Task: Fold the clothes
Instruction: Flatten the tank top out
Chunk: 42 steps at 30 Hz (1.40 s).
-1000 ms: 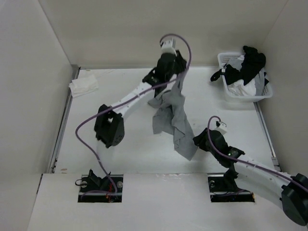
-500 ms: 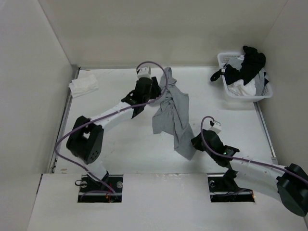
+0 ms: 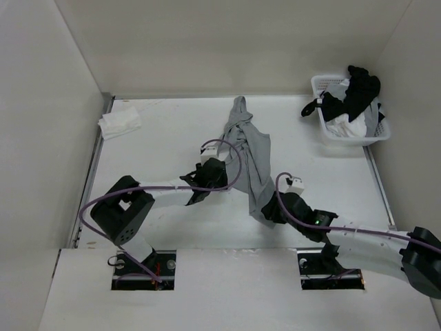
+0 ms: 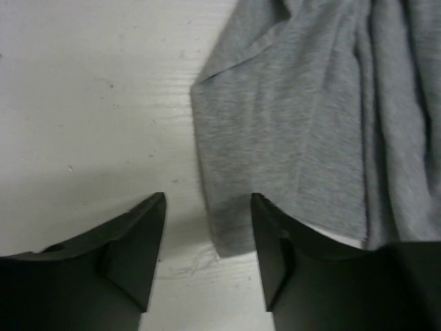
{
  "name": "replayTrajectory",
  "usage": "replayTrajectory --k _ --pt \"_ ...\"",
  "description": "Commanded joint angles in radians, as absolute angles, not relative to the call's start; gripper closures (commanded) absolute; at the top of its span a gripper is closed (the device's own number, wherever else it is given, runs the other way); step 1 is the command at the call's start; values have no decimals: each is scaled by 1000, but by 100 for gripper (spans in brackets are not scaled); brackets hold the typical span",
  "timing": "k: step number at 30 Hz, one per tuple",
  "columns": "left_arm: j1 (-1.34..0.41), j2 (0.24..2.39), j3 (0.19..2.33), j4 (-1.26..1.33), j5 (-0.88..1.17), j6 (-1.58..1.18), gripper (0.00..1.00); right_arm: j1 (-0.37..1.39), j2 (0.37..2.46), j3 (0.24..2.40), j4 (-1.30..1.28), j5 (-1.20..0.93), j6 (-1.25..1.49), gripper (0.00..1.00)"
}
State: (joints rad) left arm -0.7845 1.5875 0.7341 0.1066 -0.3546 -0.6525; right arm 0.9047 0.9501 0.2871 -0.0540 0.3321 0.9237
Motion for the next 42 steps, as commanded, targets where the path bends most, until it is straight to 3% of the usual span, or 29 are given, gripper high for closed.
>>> replayTrajectory --k 1,4,6,15,26,31,42 --pt "-766 1655 761 169 -330 -681 55 952 953 345 -121 366 951 58" --pt "-746 1658 747 215 -314 -698 83 988 943 367 -208 409 980 59" --pt "-723 1619 723 229 -313 -704 92 1022 965 393 -242 407 985 60" --pt "-608 1430 571 233 -321 -704 97 1209 1133 574 -523 480 1003 55" --pt "-418 1220 402 213 -261 -727 94 1272 1371 727 -649 541 960 53" --pt "-334 1174 362 196 -241 -729 71 1292 1390 738 -667 522 962 51" --pt "-404 1236 380 173 -127 -718 62 1282 1263 684 -581 517 942 50"
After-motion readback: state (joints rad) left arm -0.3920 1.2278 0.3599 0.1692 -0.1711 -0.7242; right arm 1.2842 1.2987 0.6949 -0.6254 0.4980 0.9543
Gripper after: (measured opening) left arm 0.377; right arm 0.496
